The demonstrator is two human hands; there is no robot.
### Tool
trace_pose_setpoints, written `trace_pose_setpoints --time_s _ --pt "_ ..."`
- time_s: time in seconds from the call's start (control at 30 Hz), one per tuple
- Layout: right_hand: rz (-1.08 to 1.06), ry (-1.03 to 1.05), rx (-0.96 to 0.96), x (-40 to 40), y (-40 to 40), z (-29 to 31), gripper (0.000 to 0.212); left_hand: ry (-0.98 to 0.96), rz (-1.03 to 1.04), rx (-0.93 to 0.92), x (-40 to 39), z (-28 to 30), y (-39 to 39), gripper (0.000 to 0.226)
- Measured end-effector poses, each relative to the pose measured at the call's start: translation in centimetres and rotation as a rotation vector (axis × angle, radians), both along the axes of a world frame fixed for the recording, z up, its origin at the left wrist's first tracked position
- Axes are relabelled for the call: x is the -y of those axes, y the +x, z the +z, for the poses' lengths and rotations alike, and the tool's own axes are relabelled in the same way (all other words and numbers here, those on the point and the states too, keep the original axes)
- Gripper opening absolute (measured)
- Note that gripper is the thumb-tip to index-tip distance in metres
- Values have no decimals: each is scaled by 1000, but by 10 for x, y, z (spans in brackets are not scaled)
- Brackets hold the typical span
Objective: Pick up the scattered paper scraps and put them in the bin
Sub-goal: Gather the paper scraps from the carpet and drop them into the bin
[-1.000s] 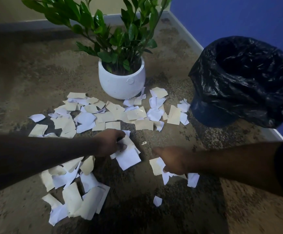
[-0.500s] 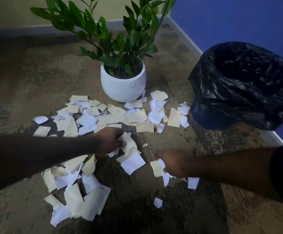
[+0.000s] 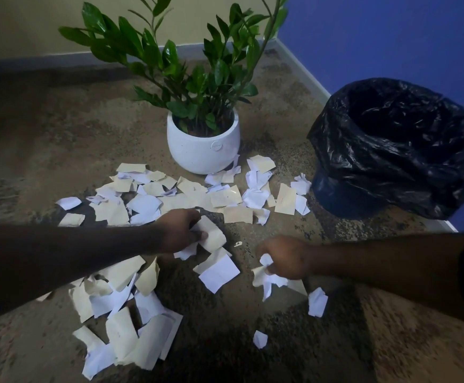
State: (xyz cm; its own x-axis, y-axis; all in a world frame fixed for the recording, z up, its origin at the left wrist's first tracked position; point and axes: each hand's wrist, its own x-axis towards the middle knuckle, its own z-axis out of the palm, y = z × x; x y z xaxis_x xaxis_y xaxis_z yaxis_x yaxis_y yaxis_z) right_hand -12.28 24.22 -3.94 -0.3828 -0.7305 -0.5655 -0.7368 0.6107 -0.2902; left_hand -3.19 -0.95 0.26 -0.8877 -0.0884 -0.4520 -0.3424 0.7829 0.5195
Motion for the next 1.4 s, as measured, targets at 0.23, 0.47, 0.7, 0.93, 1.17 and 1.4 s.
trace_pose_setpoints --time_s 0.23,0.47,0.7,0.93,1.17,1.4 --pt "-291 -436 38 19 -40 91 16 162 169 -36 -1 21 -33 19" --pt "-559 -752 113 1 -96 193 17 463 321 -151 -11 52 -62 16" --pt "-825 -1008 42 -57 -153 234 21 639 373 -142 -30 80 -82 21" --pt "-1058 -958 -175 -121 -184 199 21 861 376 -215 -80 124 -114 19" --pt "-1091 -796 -191 -143 -209 179 36 907 343 -269 -147 166 -153 19" --pt "-1160 -842 -161 -140 -218 172 56 980 490 -263 -216 192 -205 19"
